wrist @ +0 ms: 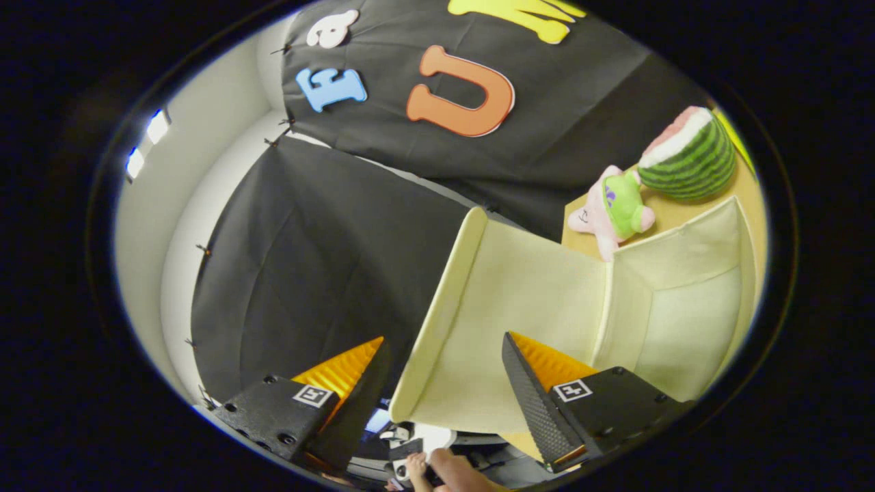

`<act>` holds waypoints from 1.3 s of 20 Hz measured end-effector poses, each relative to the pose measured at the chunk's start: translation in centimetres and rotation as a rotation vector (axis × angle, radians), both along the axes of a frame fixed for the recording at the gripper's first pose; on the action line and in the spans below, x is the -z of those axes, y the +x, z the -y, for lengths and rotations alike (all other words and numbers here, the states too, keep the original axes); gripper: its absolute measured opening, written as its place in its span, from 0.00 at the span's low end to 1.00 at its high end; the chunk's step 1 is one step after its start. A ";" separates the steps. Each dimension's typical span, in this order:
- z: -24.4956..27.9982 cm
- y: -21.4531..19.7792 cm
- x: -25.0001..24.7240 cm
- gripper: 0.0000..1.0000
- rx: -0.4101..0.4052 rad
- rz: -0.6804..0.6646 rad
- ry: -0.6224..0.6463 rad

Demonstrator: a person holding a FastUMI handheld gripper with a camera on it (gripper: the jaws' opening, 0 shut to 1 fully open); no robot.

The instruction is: Open the storage box then place both shoes into the box .Put the left shoe in first, then the right shoe, with the right side of both shoes facing outward in a uniform manner.

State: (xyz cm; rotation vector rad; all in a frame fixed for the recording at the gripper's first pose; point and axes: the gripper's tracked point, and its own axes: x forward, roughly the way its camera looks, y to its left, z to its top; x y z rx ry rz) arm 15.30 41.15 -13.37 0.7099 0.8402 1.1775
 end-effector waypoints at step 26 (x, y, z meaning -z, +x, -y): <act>39.0 6.5 23.1 0.95 0.363 0.018 -0.926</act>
